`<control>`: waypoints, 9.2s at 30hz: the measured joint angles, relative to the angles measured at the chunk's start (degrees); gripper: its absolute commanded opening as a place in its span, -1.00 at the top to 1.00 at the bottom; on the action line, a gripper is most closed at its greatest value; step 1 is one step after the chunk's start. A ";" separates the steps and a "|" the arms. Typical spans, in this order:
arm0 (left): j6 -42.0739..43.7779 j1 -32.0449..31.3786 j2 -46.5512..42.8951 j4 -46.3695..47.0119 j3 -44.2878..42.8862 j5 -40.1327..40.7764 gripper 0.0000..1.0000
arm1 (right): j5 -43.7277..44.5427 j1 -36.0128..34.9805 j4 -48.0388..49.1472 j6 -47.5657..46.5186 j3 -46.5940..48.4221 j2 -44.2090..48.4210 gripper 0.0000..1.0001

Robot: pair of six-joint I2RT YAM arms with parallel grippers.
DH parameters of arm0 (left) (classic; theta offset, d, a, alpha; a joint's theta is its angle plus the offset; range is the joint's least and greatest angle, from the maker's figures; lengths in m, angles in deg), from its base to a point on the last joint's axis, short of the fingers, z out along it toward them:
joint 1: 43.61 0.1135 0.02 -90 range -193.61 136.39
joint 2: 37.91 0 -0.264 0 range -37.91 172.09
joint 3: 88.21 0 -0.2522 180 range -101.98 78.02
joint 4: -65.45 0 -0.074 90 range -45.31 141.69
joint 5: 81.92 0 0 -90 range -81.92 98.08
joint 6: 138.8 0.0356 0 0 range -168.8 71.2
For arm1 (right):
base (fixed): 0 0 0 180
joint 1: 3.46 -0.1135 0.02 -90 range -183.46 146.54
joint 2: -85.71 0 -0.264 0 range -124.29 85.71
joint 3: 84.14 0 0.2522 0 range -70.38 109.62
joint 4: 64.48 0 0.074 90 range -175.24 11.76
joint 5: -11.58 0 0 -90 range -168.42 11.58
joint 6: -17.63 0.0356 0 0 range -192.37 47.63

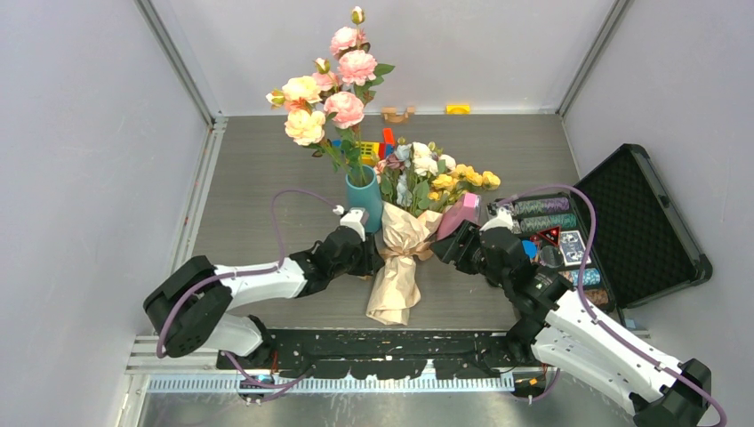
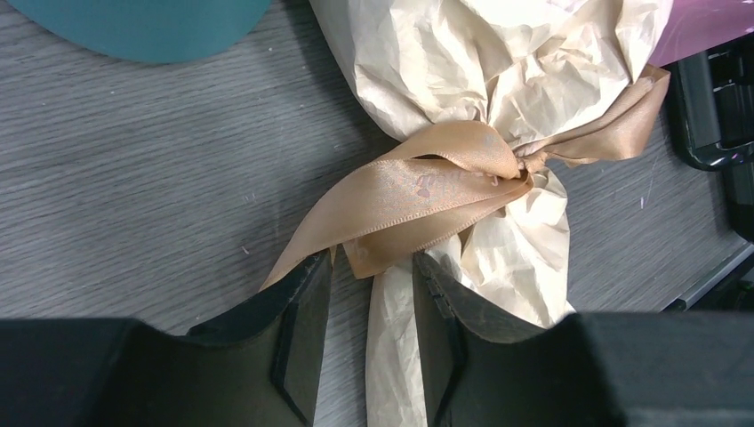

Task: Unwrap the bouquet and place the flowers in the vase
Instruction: Untie the ribbon from the wrapping paper.

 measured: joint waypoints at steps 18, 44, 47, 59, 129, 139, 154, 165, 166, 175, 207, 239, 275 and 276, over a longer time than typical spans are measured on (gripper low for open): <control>1.29 -0.09 5.11 4.61 -1.31 -1.90 0.69 | -0.83 0.00 0.66 -0.02 0.00 -0.61 -0.18; 19.65 -0.24 -2.16 -22.88 -17.25 -3.02 0.92 | -1.07 0.00 0.70 -0.48 -0.33 -0.90 -0.18; 21.62 -0.28 -2.16 -25.00 -20.17 -4.72 0.86 | -1.07 0.00 0.70 -0.68 -0.44 -0.96 -0.18; 21.99 -0.92 0.28 -25.05 -22.69 -14.99 0.08 | -1.09 0.00 0.81 -0.70 -2.10 -0.07 -0.19; 25.46 0.94 -0.04 -23.30 -18.64 -15.30 1.00 | -2.71 0.00 -0.35 -1.42 -2.43 0.81 -0.11; 29.94 0.94 9.97 -44.72 -39.52 -14.60 1.00 | -2.75 0.00 1.44 -1.49 -1.95 1.07 -0.10; 38.03 0.94 12.63 -52.63 -41.00 -14.29 1.00 | -1.57 0.00 17.79 -1.31 -12.85 -5.42 -0.03; 39.23 0.94 12.13 -52.72 -40.35 -10.73 1.00 | -0.96 -0.26 25.90 -2.43 -14.45 -15.85 0.01; 39.26 0.94 12.11 -52.74 -40.35 -10.51 1.00 | -0.94 -0.42 26.47 -2.45 -14.45 -16.79 0.01; 39.21 0.94 12.09 -52.74 -40.35 -10.03 1.00 | -1.14 -1.27 32.41 -2.89 -14.34 -25.20 0.07; 39.15 0.94 11.17 -52.28 -39.17 -10.34 1.00 | 0.79 -1.62 39.10 -9.09 -11.96 -35.34 0.98; 39.10 0.94 10.69 -51.41 -38.47 -5.95 1.00 | 1.14 -2.75 28.94 -17.59 -11.21 -28.33 0.24; 39.06 0.94 11.19 -51.47 -38.47 -5.99 1.00 | -8.70 4.87 42.49 -20.31 -11.10 -36.48 0.08; 39.06 0.94 11.23 -51.47 -38.47 -5.99 1.00 | -9.33 4.87 43.06 -20.48 -11.10 -36.85 0.08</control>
